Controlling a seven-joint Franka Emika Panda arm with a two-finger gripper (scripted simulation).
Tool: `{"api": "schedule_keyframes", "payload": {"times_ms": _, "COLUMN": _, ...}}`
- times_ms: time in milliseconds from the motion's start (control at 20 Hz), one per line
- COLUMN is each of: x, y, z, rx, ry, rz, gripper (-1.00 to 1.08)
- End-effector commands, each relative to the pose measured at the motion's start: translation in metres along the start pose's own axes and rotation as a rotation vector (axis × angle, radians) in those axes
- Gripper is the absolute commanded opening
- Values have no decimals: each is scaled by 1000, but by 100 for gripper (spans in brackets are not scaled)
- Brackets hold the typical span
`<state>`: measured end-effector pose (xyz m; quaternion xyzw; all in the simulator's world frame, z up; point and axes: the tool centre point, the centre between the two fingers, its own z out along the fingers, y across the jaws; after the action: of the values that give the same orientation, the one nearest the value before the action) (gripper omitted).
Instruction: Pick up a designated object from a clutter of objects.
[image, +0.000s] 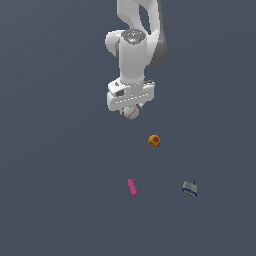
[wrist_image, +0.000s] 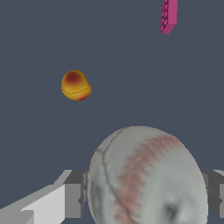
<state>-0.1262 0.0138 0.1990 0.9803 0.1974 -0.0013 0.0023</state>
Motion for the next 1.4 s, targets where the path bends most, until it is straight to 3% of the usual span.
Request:
{"api": "schedule_keyframes", "payload": {"times_ms": 0, "x": 4, "y": -10, "z": -22, "rx": -1, "ry": 1, "rz": 0, "gripper": -100}}
{"api": "schedule_keyframes", "payload": {"times_ms": 850, "x": 34, "y": -82, "z": -167, "rx": 2, "ry": 2, "rz": -2, "gripper": -100}}
{"api": "schedule_keyframes", "payload": {"times_ms": 1350, "x": 47, "y": -104, "z": -216, "rx": 4, "ry": 3, "rz": -1, "gripper": -100}}
